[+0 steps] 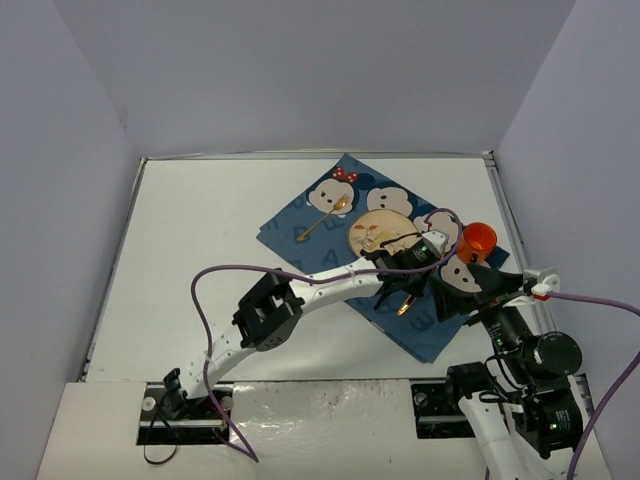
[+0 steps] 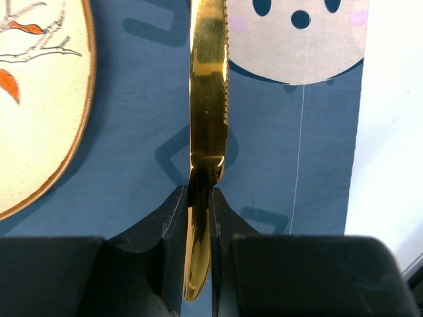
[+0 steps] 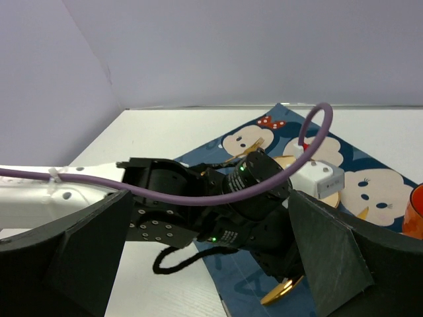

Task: Set the dinner table for one person

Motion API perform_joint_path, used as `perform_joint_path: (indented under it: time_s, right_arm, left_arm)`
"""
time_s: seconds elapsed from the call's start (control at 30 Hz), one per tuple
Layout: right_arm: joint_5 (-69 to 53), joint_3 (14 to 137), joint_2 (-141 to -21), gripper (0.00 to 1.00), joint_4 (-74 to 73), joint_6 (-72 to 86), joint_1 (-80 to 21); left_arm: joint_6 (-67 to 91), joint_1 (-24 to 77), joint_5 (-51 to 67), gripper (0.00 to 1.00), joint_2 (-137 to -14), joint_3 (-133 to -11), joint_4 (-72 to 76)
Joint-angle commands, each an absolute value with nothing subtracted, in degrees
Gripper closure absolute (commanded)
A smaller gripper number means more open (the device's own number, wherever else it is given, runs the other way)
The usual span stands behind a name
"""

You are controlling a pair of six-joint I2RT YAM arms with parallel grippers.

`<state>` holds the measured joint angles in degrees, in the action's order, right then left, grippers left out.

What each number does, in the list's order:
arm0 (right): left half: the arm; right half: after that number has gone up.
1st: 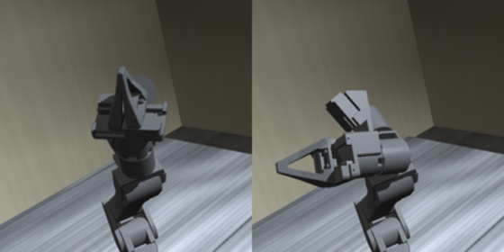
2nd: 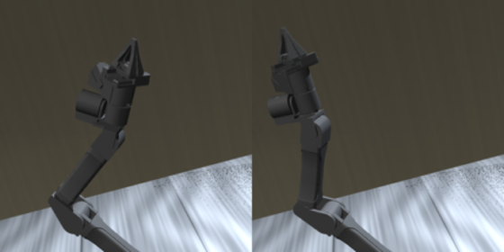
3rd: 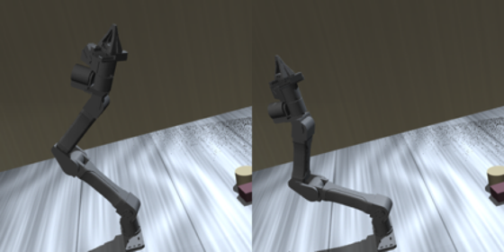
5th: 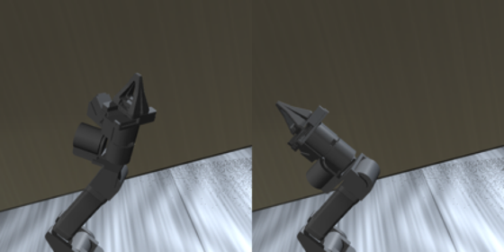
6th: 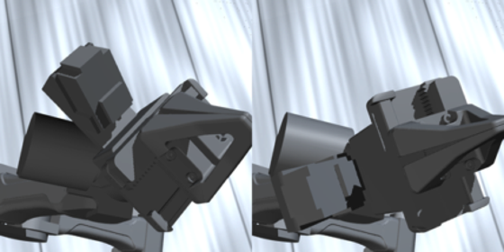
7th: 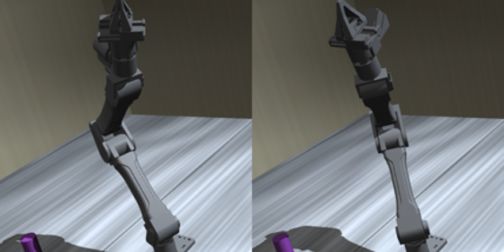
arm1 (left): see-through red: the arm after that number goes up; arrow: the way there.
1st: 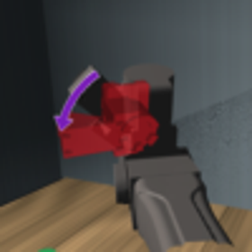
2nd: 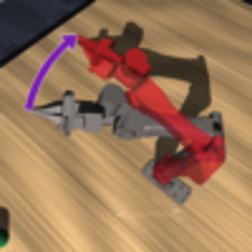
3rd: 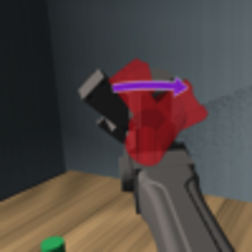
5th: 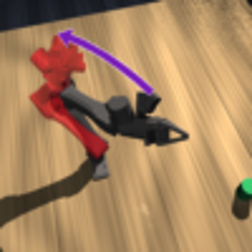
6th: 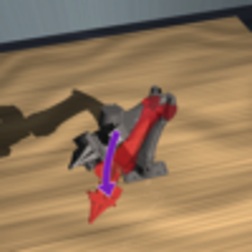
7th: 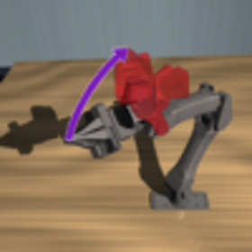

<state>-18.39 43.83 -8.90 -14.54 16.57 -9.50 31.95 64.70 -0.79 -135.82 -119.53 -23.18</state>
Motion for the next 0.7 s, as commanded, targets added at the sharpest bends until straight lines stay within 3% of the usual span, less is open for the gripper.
perform_joint_path:
  time_s: [0.0, 0.67]
  right_arm:
    - [-19.0, 45.7, -6.9, 0.0, -11.1, 15.8, -9.9]
    - [-18.1, 47.4, -5.8, 0.0, -16.1, 15.1, -9.9]
  left_arm:
    - [30.7, 65.4, 0.0, 1.0, -135.6, -124.1, -19.0]
    - [30.7, 65.5, -1.2, 1.0, -142.2, -129.3, -18.8]
